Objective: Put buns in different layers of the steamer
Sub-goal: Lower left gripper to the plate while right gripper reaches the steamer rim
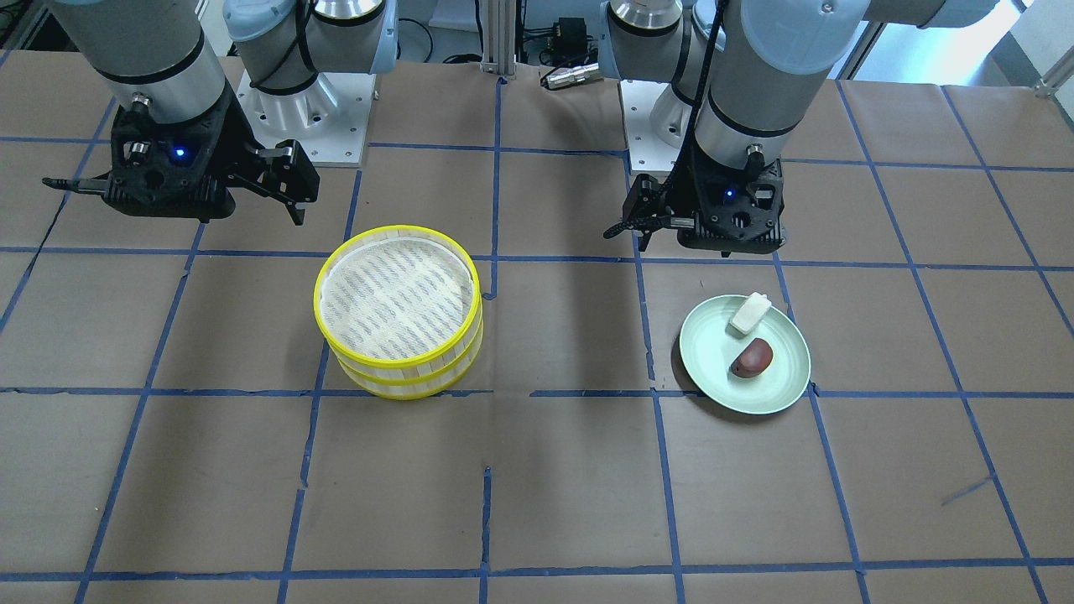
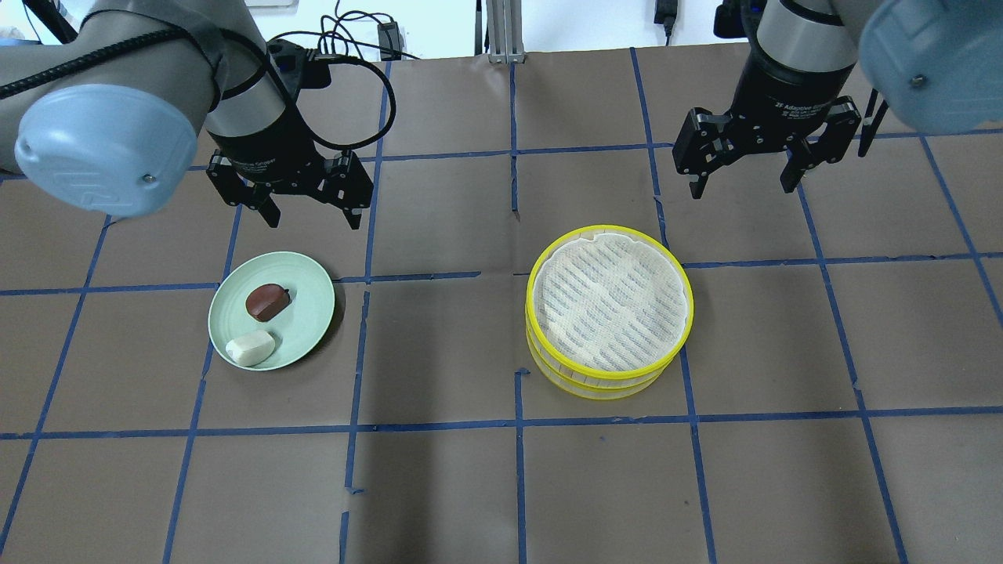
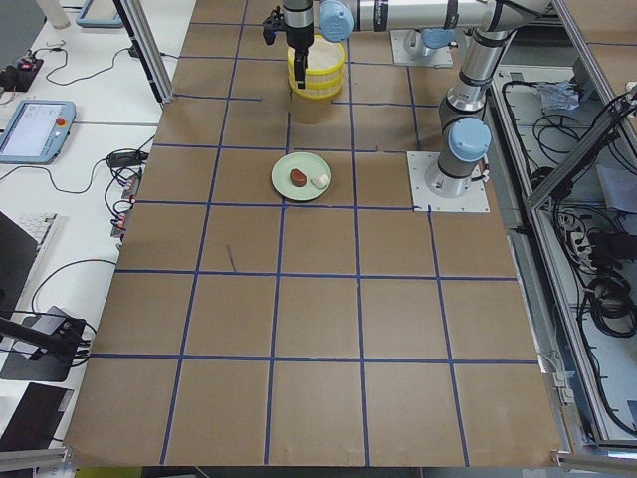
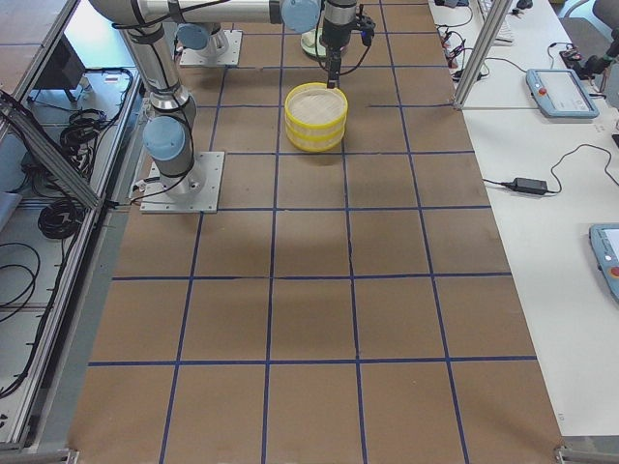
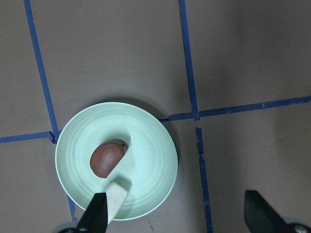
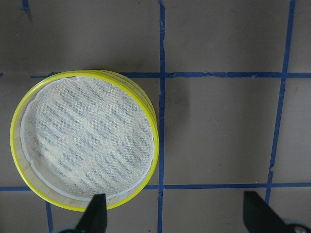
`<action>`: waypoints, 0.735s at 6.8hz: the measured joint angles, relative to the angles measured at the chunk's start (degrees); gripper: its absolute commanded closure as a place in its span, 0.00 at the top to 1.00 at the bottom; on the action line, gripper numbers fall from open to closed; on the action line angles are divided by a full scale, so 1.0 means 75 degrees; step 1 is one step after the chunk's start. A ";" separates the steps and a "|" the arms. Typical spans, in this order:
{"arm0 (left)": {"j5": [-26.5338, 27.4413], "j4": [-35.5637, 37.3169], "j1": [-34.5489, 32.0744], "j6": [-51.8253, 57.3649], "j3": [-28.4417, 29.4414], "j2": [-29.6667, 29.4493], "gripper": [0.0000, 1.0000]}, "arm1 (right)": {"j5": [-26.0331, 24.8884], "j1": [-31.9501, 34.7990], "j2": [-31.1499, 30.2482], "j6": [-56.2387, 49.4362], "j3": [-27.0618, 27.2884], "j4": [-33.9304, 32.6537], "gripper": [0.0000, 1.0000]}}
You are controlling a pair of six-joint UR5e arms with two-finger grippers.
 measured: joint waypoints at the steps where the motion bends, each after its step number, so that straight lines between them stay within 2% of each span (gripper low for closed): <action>1: -0.0020 -0.0055 -0.0014 0.0157 0.0006 0.0009 1.00 | 0.0002 0.0000 -0.0007 0.0001 0.0015 -0.0001 1.00; 3: -0.0053 -0.0043 -0.0017 0.0354 -0.0025 0.0008 1.00 | 0.0024 0.0002 0.0032 0.0001 0.0109 -0.0019 1.00; 5: -0.0011 0.0067 0.0264 0.0813 -0.0252 -0.0038 0.99 | 0.0053 0.0009 0.0130 0.0001 0.0783 -0.0699 0.99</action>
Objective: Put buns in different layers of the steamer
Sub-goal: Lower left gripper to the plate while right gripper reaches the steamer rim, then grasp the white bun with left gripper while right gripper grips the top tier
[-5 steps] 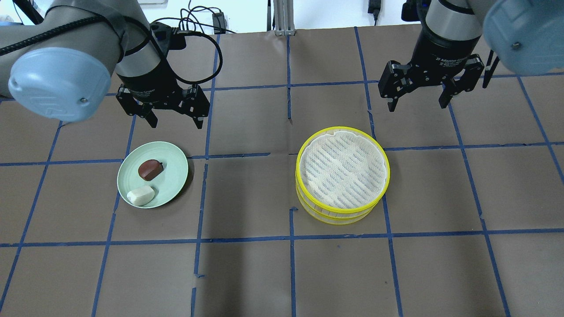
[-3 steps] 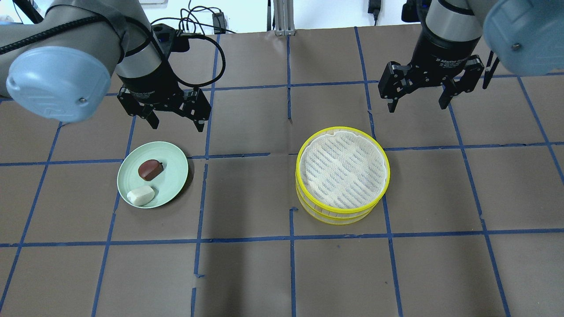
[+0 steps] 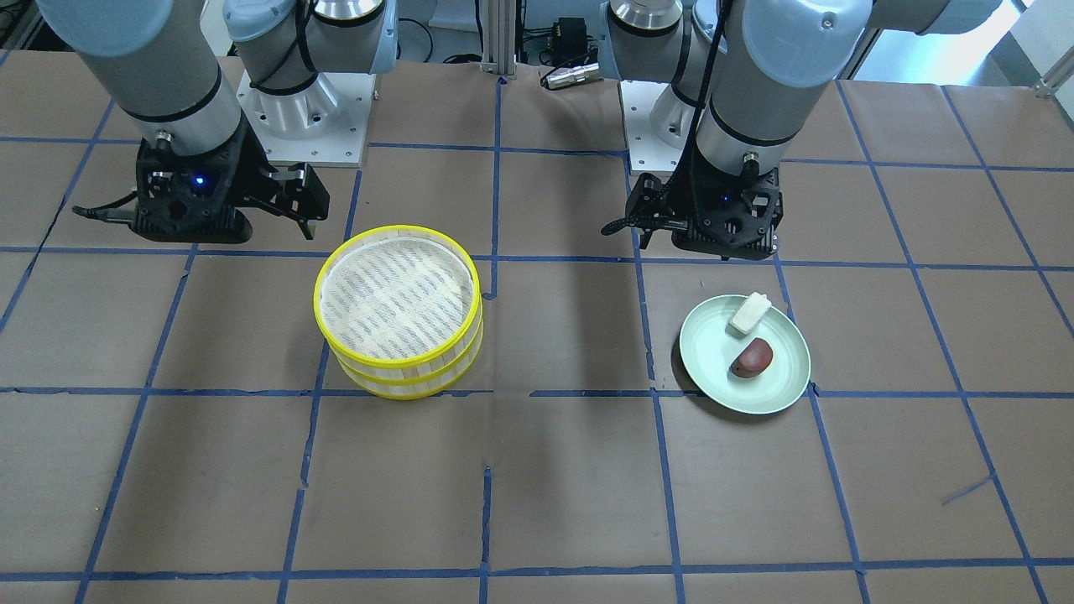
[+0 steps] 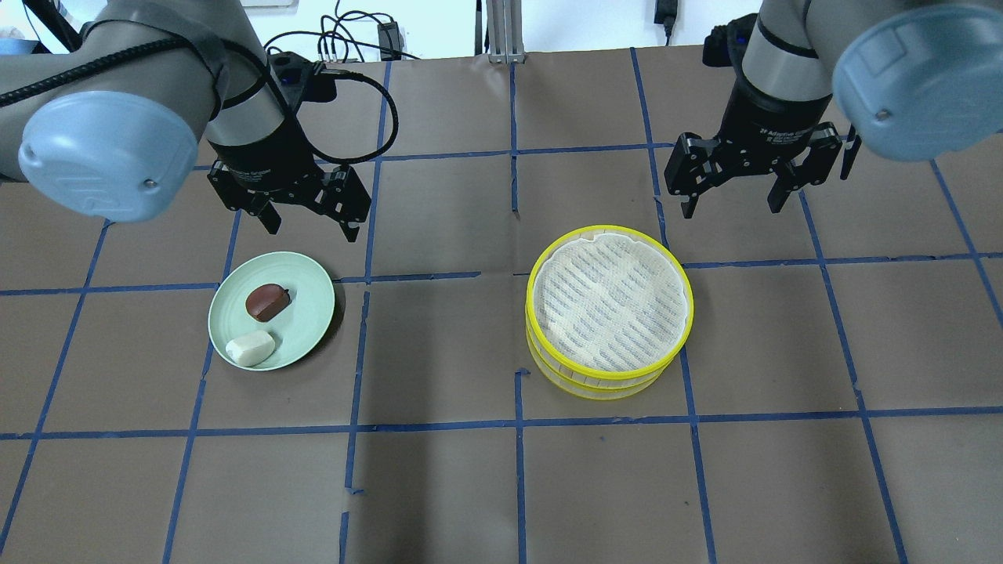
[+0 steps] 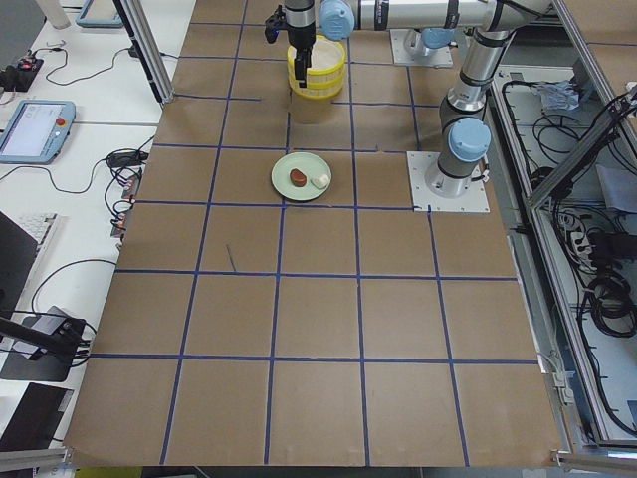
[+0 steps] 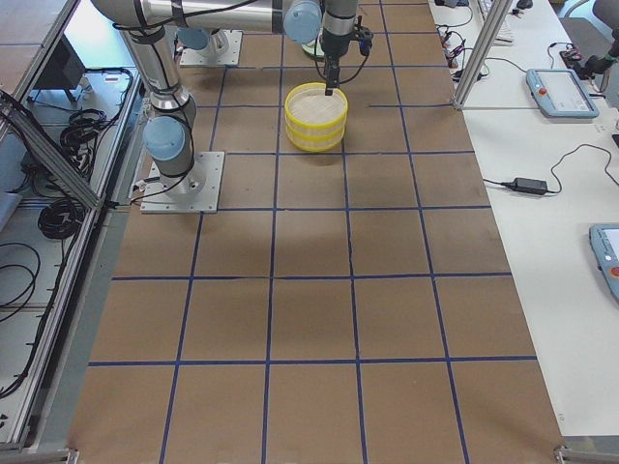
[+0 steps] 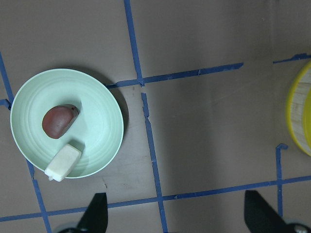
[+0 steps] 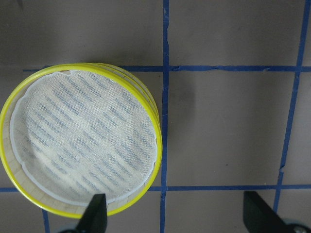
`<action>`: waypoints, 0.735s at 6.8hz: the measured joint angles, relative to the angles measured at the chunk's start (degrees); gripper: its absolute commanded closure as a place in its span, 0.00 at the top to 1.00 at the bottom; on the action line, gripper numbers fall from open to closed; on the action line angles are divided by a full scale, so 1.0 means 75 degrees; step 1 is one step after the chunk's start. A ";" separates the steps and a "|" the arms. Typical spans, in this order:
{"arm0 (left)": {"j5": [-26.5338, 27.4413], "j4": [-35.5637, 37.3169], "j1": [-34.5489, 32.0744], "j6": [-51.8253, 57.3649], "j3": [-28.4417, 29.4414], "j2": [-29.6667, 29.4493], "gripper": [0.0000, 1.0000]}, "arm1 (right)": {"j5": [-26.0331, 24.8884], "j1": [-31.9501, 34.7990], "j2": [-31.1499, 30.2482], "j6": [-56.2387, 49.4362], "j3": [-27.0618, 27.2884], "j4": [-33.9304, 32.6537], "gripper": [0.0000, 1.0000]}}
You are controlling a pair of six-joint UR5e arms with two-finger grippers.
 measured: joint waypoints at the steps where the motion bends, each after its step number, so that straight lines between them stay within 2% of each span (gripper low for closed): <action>1: 0.0008 0.0104 0.0398 0.0431 -0.0204 -0.0064 0.98 | -0.0007 -0.0001 0.0062 -0.0003 0.0502 -0.0504 0.97; 2: 0.0015 0.0212 0.0890 0.0977 -0.0467 -0.0155 0.94 | -0.0007 0.0000 0.0118 -0.0005 0.0890 -0.0766 0.94; 3: 0.0030 0.0334 0.1302 0.1483 -0.0759 -0.0295 0.94 | 0.0010 0.0002 0.0209 -0.0003 0.1145 -0.0931 0.86; 5: 0.0344 0.0953 0.1637 0.2131 -0.1322 -0.0728 0.92 | -0.0001 0.0004 0.0469 0.0000 0.1583 -0.1308 0.85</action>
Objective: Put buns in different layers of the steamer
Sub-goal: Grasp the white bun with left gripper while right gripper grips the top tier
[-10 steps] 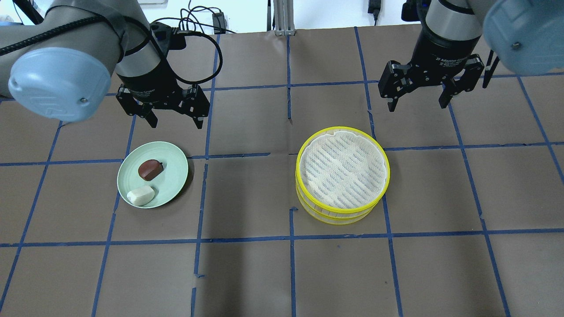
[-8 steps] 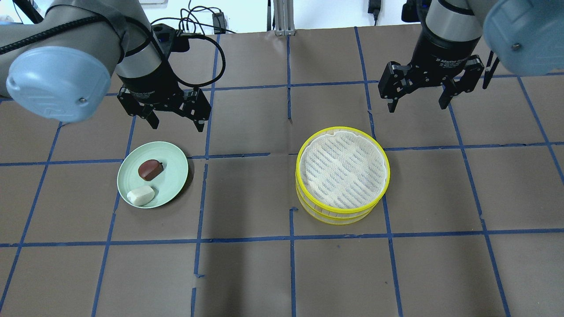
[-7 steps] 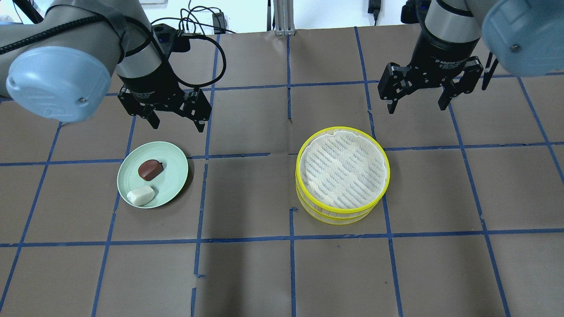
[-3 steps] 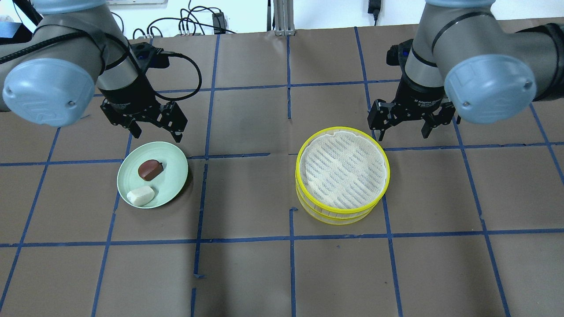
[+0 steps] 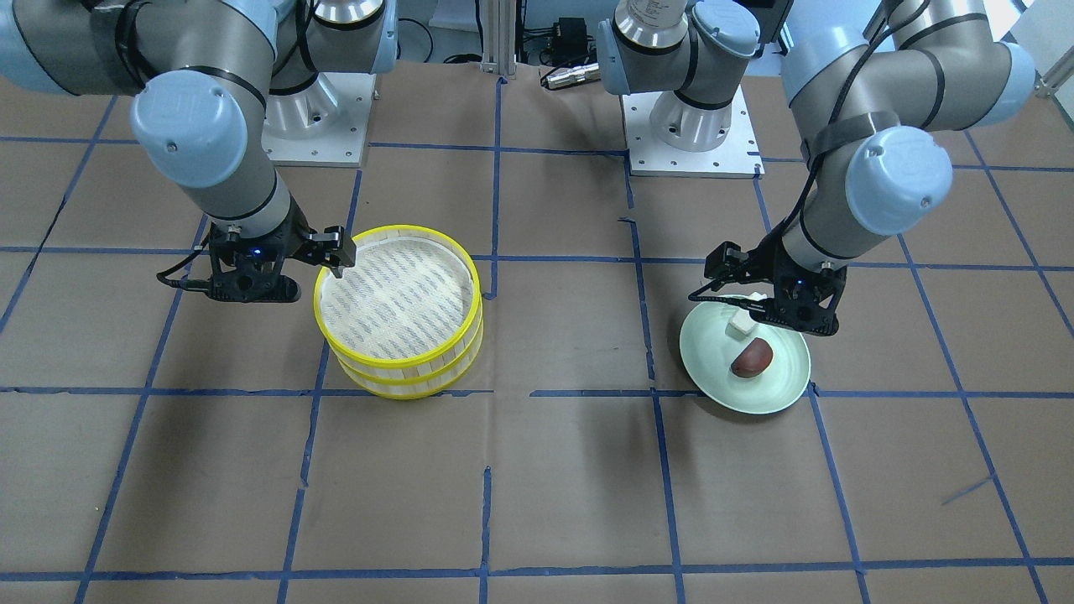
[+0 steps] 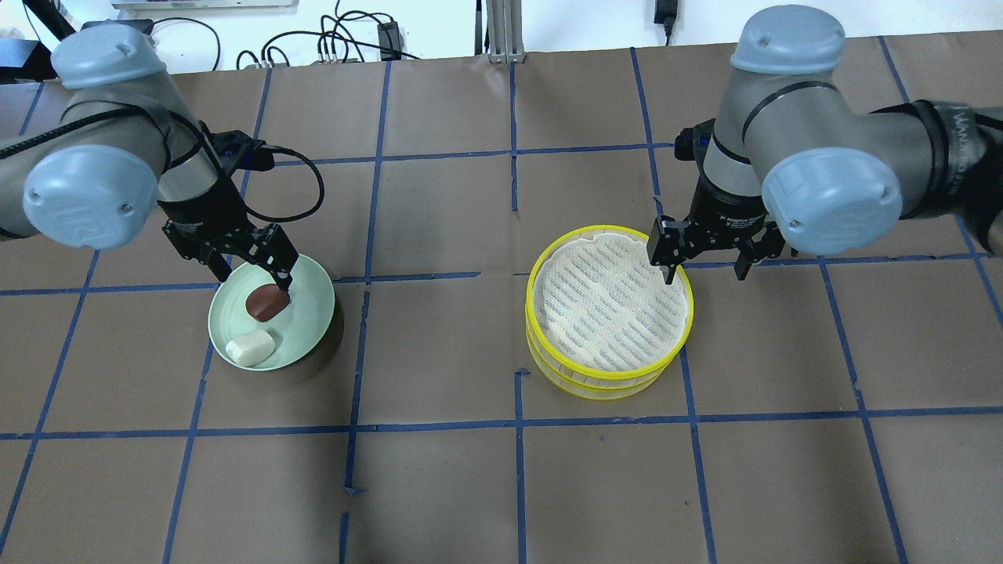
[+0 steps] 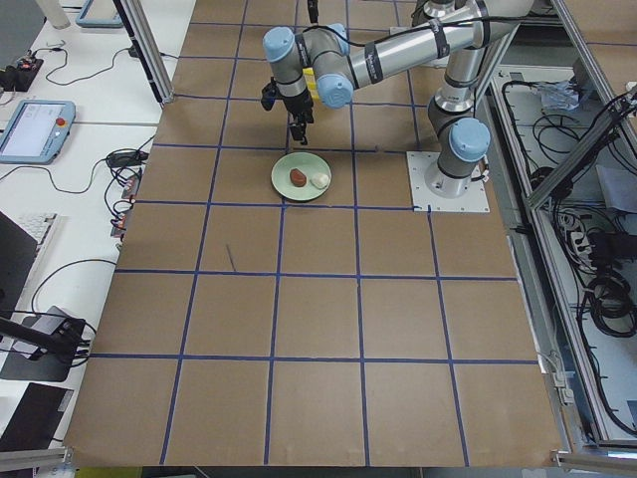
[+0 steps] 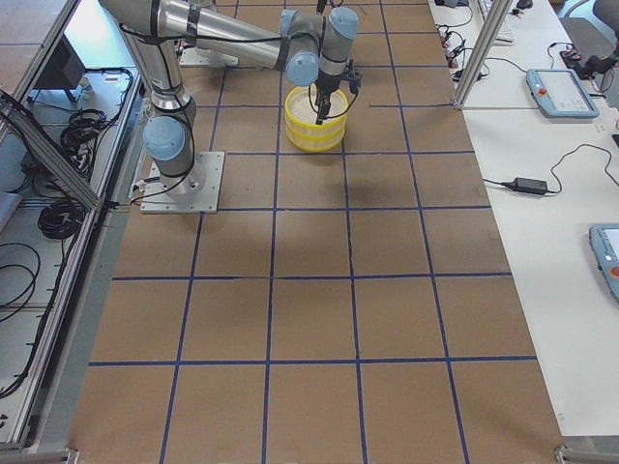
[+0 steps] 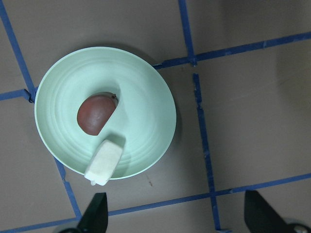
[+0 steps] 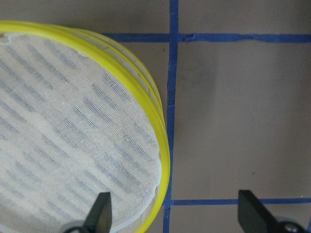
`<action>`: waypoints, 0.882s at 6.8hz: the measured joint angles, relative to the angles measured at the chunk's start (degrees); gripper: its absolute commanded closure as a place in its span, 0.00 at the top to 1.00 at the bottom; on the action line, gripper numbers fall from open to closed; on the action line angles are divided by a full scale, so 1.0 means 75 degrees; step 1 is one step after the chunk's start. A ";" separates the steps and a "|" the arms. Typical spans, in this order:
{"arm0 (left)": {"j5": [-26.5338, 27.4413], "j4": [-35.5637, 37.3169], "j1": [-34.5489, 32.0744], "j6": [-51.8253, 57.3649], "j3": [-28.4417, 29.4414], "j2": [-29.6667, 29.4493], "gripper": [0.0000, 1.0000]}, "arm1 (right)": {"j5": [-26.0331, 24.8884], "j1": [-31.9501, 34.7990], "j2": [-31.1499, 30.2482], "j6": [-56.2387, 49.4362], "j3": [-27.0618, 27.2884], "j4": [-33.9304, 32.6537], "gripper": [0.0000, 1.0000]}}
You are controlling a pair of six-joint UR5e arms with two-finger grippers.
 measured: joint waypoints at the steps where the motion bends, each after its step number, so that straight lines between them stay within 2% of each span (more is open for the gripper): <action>1: 0.0181 0.0359 0.0115 0.0225 -0.0228 -0.0235 0.91 | -0.0007 0.0000 0.0149 -0.0003 0.0197 -0.0269 0.75; 2: 0.0261 0.0547 0.0291 0.0448 -0.0431 -0.0416 0.91 | -0.0009 0.0000 0.0289 -0.0008 0.0296 -0.0486 0.64; 4: 0.0437 0.0650 0.0554 0.0739 -0.0662 -0.0773 0.91 | -0.0036 0.0000 0.0450 -0.0011 0.0352 -0.0668 0.58; 6: 0.0808 0.0661 0.0618 0.0813 -0.0682 -0.1088 0.80 | -0.0038 0.0000 0.0486 -0.0012 0.0376 -0.0698 0.13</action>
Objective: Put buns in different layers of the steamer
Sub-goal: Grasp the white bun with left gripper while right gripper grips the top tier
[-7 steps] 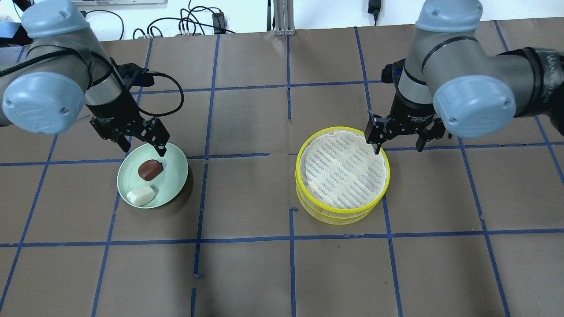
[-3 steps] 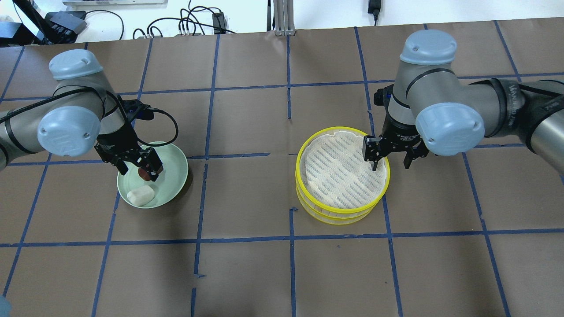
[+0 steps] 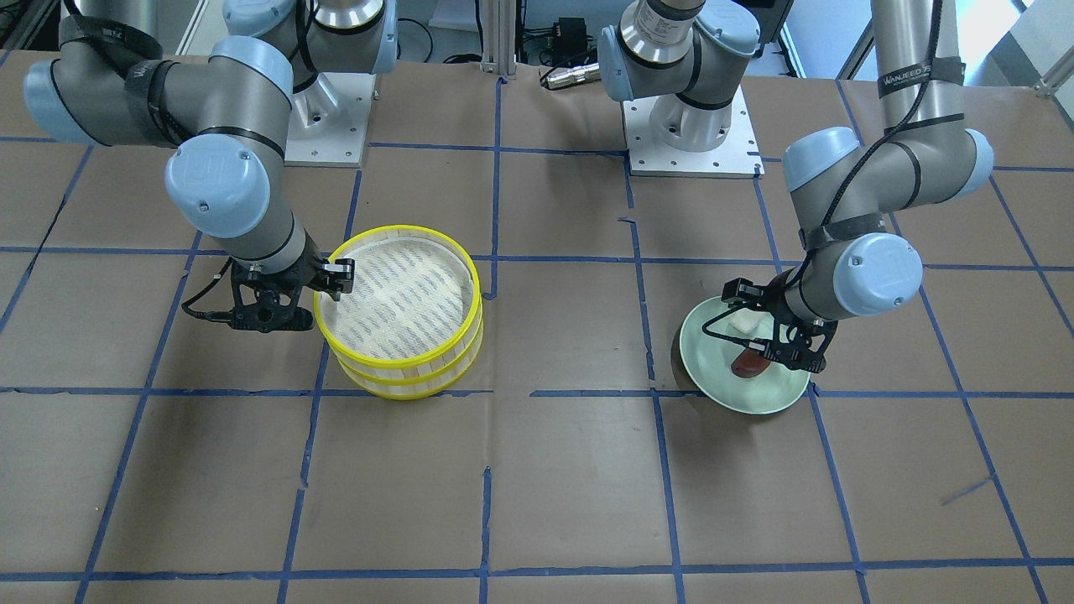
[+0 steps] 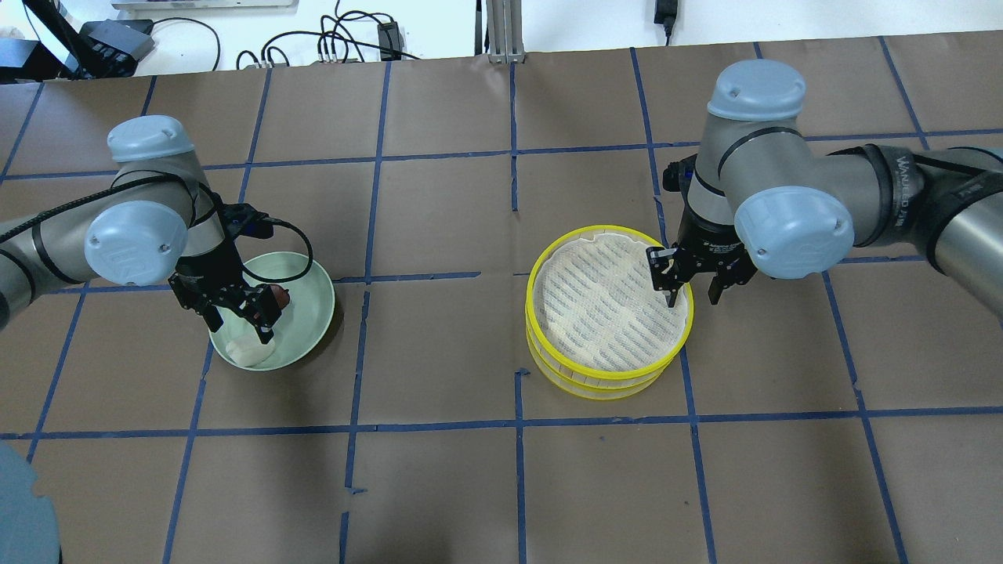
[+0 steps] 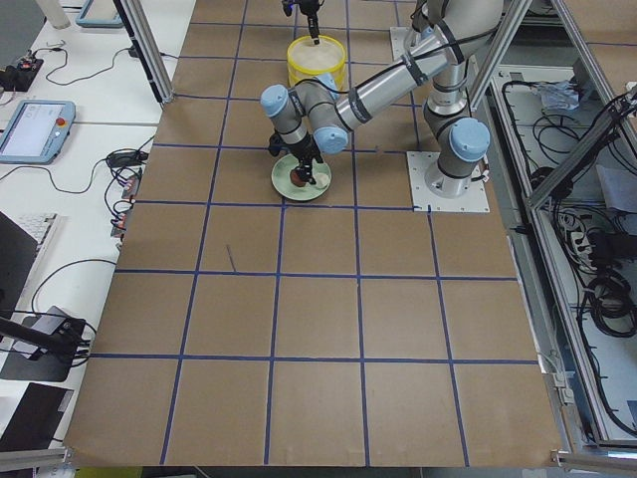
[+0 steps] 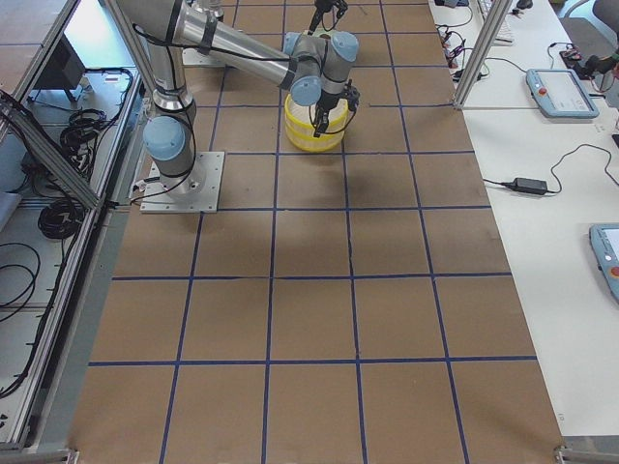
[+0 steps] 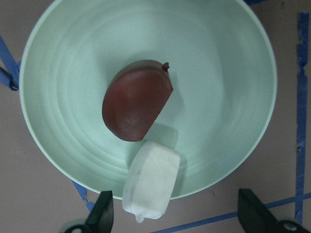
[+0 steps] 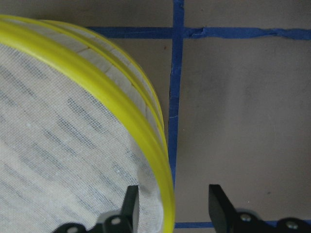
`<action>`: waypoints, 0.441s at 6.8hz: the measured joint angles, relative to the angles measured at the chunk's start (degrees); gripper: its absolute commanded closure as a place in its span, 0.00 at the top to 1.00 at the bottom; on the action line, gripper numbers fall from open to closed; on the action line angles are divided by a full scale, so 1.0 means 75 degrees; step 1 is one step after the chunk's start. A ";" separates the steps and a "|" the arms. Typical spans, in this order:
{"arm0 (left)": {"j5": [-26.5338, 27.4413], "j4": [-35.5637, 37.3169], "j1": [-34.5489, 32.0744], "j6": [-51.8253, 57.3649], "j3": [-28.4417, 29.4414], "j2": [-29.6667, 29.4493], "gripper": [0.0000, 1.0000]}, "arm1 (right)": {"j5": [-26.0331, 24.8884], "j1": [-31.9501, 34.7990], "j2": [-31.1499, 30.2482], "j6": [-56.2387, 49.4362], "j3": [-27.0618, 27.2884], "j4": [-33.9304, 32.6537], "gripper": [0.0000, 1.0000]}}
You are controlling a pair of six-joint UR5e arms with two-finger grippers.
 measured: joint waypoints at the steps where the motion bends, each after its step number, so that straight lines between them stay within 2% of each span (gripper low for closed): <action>1: 0.0047 0.0004 0.0005 0.0003 -0.0005 -0.0058 0.75 | -0.0005 0.0000 0.0000 -0.0003 -0.0005 0.0000 0.07; 3: 0.0053 -0.0007 0.0010 -0.0001 -0.0019 -0.0084 0.52 | -0.0011 0.0000 -0.0003 -0.0028 -0.0050 0.0045 0.00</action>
